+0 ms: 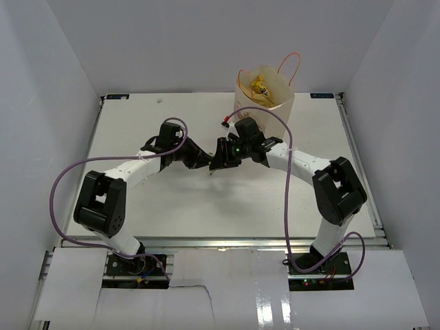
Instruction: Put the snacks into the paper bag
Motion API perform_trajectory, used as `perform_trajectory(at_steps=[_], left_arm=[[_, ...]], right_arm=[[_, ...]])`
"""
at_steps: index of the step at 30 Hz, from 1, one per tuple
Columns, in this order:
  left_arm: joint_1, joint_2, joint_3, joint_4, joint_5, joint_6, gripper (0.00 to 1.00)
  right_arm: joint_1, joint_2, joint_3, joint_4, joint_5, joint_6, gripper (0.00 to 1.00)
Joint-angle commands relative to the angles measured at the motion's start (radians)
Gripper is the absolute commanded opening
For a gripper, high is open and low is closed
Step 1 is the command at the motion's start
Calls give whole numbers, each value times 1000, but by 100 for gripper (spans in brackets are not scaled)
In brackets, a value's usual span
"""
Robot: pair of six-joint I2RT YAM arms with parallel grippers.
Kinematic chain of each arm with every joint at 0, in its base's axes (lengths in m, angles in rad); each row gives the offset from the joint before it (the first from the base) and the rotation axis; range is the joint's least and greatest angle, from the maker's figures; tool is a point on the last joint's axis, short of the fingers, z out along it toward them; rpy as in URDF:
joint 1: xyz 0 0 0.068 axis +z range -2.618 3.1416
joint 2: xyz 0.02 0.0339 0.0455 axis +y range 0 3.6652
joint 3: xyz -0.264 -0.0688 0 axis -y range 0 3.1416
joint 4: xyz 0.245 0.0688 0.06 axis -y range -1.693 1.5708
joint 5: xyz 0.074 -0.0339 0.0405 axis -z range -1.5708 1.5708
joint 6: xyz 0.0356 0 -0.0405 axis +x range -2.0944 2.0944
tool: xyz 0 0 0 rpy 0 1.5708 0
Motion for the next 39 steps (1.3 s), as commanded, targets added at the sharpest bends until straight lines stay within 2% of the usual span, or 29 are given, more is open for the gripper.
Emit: perform_trajectory(at_steps=[1,3,4,6,7,8,12,15,16,20,22,24,25,28,31,39], left_arm=[[-6,-85,-16,20,29,-15,14],[-6,-93,-27,26,33,-19,21],[-6,-98,-30,28,36,-21,31],[-6,-105,-36,43,43,-22,40],[-6,-115,-41,51,46,-24,50],[-3,-121,-42,57,43,-19,54],[37,-180,-10,14,1,54,71],[77,-272,25,-23,-59,144,87],[89,-297,42,-53,-78,171,91],[146,-407,42,-105,-148,283,94],[177,-458,21,-112,-159,307,94],[192,-496,-19,-109,-156,309,94],[194,-504,-31,-107,-152,309,94],[192,-530,-74,-99,-150,310,95],[194,-555,-105,-93,-153,318,94],[195,-560,-133,-80,-147,349,94]], right_arm=[[1,-8,48,-7,61,-38,36],[3,-17,48,-7,61,-60,24],[1,-21,48,-7,58,-71,21],[1,-34,49,-12,56,-97,15],[-1,-40,51,-16,45,-135,12],[-2,-54,52,-19,36,-163,8],[-8,-107,49,-51,1,-340,8],[-26,-176,43,-87,-114,-581,8],[-33,-217,48,-102,-132,-709,8],[-65,-296,164,-208,-191,-925,8],[-95,-302,297,-252,-176,-957,8],[-155,-288,389,-254,-147,-944,8],[-187,-278,486,-254,-142,-925,8],[-321,-200,644,-231,-120,-824,8],[-398,-143,683,-202,-38,-819,8],[-410,21,701,-177,198,-993,9]])
